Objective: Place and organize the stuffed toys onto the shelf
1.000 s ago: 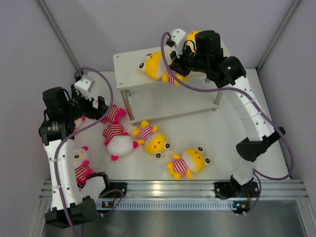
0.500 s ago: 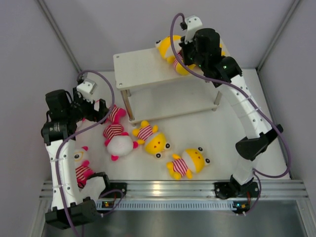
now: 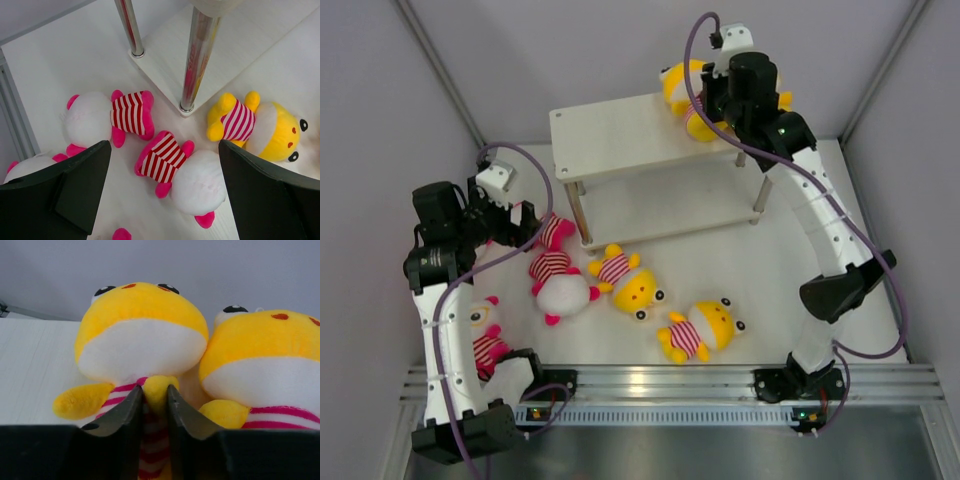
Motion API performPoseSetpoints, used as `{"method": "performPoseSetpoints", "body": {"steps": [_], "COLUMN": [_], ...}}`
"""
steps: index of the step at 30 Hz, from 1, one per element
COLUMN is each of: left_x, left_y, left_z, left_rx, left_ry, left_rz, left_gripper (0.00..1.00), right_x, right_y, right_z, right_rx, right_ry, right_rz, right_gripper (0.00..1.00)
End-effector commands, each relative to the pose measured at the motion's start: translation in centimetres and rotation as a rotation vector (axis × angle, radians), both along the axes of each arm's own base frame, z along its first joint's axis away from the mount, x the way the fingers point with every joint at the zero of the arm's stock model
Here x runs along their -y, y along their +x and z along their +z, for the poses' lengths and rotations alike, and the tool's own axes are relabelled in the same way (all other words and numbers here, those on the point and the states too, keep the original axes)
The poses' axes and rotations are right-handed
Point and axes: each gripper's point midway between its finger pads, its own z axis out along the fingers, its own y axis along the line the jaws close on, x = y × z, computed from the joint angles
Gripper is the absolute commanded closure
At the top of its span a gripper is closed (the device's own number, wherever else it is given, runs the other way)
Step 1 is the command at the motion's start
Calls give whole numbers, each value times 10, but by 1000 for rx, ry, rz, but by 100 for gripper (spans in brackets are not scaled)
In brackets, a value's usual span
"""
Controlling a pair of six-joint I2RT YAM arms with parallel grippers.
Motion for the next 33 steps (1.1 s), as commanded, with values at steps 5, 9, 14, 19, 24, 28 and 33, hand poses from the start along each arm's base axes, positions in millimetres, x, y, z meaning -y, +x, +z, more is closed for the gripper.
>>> {"method": "performPoseSetpoints", "body": {"steps": [5,9,14,19,24,28,33], "left_x": [0,0,-2,-10,-16,-16,-18], "left_y": [-3,-4,-6,-8,-11,-16,-22], "left_z": [2,2,0,-8,-14,-15,-15], "left_rx": [26,26,25,8,-5,-1,2], "left_ry": [20,19,26,49,64,73,87], "left_rz": [-2,1,16,60,99,103,119], "left_gripper": [5,4,3,1,1,1,1], "right_x": [-8,2,16,31,46,37,6], "right_y": [-26,-40,-72,-127,-166,-186,-212], "right_z": [38,60,102,125,99,67,25], "right_rx": [86,148,248,336,283,212,86], "right_ry": [60,89,123,129,135,73,32], "right_rz": [118,111,129,198,210,208,365], "right_gripper": [59,37,19,9,5,3,8]}}
